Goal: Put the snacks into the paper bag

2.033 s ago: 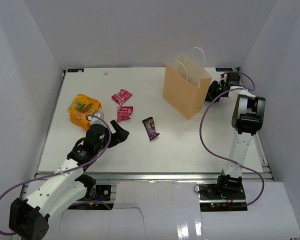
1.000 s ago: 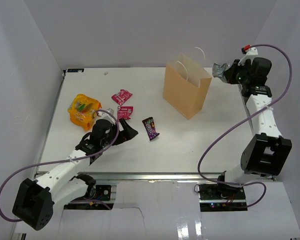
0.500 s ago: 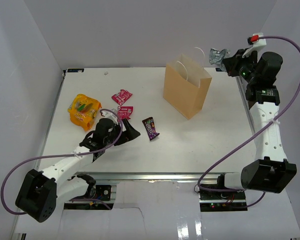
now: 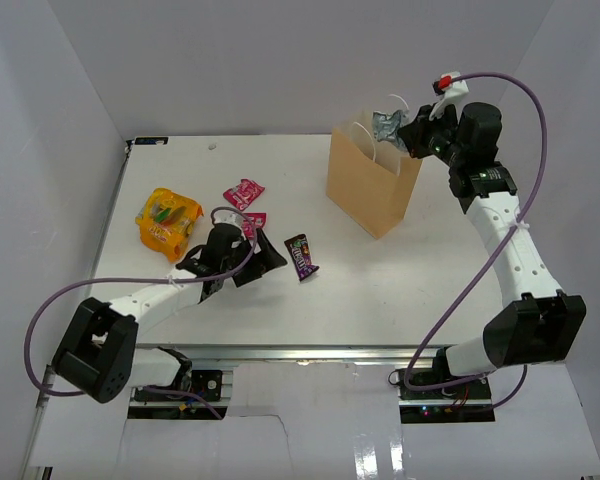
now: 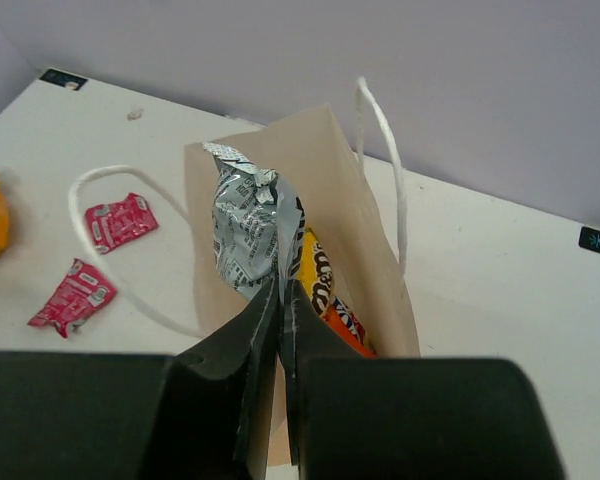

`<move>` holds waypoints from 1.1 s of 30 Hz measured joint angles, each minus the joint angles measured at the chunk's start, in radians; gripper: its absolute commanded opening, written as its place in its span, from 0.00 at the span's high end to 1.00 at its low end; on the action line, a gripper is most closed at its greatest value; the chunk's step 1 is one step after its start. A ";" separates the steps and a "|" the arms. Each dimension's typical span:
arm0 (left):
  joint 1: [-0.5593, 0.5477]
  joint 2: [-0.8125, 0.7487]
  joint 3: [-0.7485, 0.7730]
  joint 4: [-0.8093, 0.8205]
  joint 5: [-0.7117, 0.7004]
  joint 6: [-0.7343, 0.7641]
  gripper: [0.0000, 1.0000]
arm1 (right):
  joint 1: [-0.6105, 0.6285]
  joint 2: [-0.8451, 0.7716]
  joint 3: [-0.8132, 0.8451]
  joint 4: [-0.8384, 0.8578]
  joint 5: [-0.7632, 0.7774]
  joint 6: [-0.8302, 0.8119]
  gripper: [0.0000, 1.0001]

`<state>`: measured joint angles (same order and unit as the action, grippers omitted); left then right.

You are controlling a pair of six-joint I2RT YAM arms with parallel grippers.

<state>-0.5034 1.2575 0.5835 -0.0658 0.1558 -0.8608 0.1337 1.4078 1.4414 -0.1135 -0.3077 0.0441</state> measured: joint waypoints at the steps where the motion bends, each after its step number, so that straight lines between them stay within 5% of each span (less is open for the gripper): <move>1: -0.001 0.026 0.019 -0.001 -0.002 -0.003 0.02 | 0.001 0.016 0.000 0.001 0.013 0.000 0.90; 3: -0.005 0.088 0.064 -0.013 -0.015 -0.020 0.02 | 0.007 0.052 0.000 0.001 0.041 -0.003 0.73; 5: -0.017 0.149 0.107 -0.018 -0.024 -0.032 0.02 | 0.011 0.082 0.000 -0.003 0.057 -0.009 0.38; 7: -0.033 0.212 0.158 -0.036 -0.037 -0.039 0.02 | 0.016 0.097 0.000 -0.014 0.053 -0.030 0.21; 9: -0.053 0.277 0.215 -0.055 -0.054 -0.041 0.02 | 0.019 0.098 0.000 -0.025 0.035 -0.058 0.13; 16: -0.137 0.470 0.442 -0.189 -0.174 -0.048 0.09 | 0.019 -0.066 -0.113 -0.061 -0.087 -0.212 0.11; 23: -0.196 0.663 0.688 -0.344 -0.281 -0.039 0.30 | -0.017 -0.309 -0.328 -0.091 -0.157 -0.282 0.10; 28: -0.208 0.693 0.725 -0.385 -0.315 -0.036 0.59 | -0.046 -0.359 -0.399 -0.141 -0.219 -0.316 0.11; 33: -0.212 0.693 0.725 -0.404 -0.332 -0.012 0.65 | -0.048 -0.402 -0.460 -0.188 -0.331 -0.364 0.11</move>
<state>-0.7158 1.9507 1.3083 -0.4694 -0.1764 -0.8730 0.0860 1.0054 0.9817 -0.3016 -0.6384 -0.3195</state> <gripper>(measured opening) 0.360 0.897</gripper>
